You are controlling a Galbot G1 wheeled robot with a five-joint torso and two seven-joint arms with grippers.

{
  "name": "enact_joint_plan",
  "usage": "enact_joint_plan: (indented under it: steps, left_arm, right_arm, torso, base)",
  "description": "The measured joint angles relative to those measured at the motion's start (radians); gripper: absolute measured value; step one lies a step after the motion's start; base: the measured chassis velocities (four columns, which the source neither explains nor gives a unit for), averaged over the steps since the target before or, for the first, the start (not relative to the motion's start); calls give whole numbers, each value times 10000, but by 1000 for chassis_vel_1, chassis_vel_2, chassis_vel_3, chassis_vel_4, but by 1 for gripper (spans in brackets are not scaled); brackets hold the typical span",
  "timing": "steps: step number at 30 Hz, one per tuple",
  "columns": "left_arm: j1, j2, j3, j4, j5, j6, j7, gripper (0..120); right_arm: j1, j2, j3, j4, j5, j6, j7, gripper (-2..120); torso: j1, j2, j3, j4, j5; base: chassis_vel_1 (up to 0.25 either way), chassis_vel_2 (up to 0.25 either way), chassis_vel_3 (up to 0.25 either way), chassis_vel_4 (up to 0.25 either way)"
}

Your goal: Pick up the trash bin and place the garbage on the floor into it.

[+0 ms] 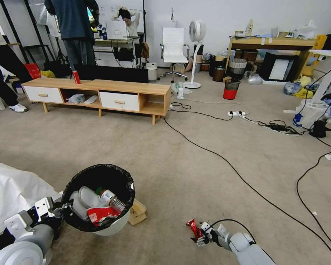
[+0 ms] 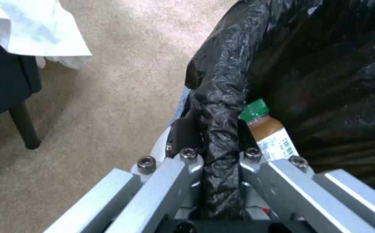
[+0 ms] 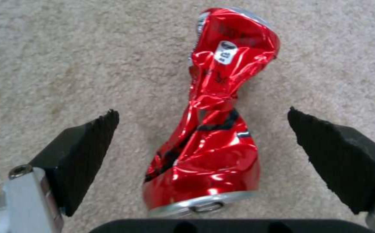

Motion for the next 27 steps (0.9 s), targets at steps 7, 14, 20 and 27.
enact_joint_plan:
  steps: [7,14,20,27]
  left_arm:
    - [7,-10,0,-123,-16,-3,0,3]
    - [17,-15,8,-144,-38,-19,-10,3]
    - [-10,-15,9,-109,-46,-28,-10,3]
    - [-41,-9,18,-60,-46,-37,-11,3]
  right_arm:
    - [79,31,-29,-145,0,-77,196,100]
    - [80,62,-31,-155,-121,-70,119,88]
    - [79,68,-40,-131,-135,46,-37,64]
    - [55,71,-29,-94,-61,81,-98,41]
  torso:
    - [0,0,0,0,1]
    - [0,0,0,0,1]
    - [0,0,0,0,1]
    - [0,0,0,0,1]
  base:
    - [0,0,0,0]
    - [0,0,0,0]
    - [0,0,0,0]
    - [0,0,0,0]
